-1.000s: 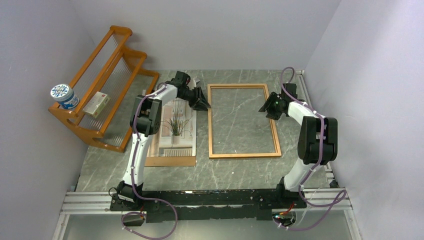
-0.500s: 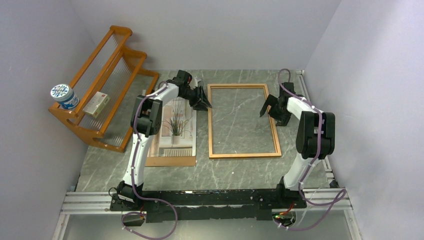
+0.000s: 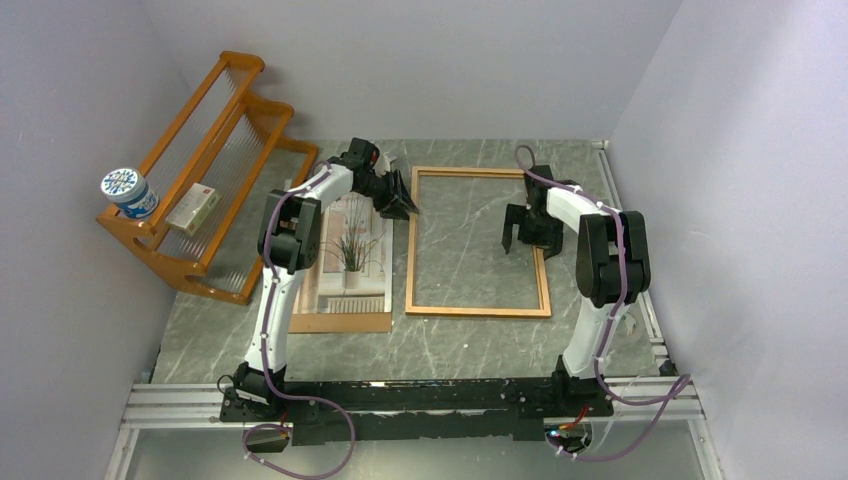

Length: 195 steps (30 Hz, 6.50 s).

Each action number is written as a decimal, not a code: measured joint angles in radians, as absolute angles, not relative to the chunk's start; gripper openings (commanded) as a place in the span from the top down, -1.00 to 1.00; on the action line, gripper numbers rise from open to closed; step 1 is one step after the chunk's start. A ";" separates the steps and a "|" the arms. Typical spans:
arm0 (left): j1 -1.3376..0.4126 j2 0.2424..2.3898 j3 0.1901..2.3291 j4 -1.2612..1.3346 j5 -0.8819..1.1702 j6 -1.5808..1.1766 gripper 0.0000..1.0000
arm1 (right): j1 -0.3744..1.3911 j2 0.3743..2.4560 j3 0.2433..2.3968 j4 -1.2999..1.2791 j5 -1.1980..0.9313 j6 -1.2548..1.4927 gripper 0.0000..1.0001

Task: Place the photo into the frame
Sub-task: Place the photo frame item in the photo frame, then adjust the photo frame item on the photo frame.

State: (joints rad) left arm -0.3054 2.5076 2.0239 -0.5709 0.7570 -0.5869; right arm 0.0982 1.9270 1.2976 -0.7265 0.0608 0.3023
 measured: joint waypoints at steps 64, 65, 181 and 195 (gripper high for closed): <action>-0.120 1.856 1.435 -0.680 0.350 -0.539 -0.20 | 0.752 2.210 1.871 -0.899 0.183 0.754 -0.27; -0.121 1.839 1.412 -0.680 0.350 -0.539 -0.20 | 0.767 2.226 1.889 -0.919 0.187 0.762 -0.25; -0.257 2.271 1.547 -0.075 1.068 -0.875 0.95 | 0.084 1.604 0.991 -0.471 0.097 0.682 -0.90; -0.248 2.271 1.559 -0.054 1.079 -0.911 0.40 | -0.004 1.662 0.901 -0.200 -0.197 0.646 -0.87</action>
State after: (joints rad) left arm -0.2481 2.2711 1.5585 -0.0544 1.0786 -0.9112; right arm -0.0044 1.6623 0.9012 -0.2005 -0.1967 0.6460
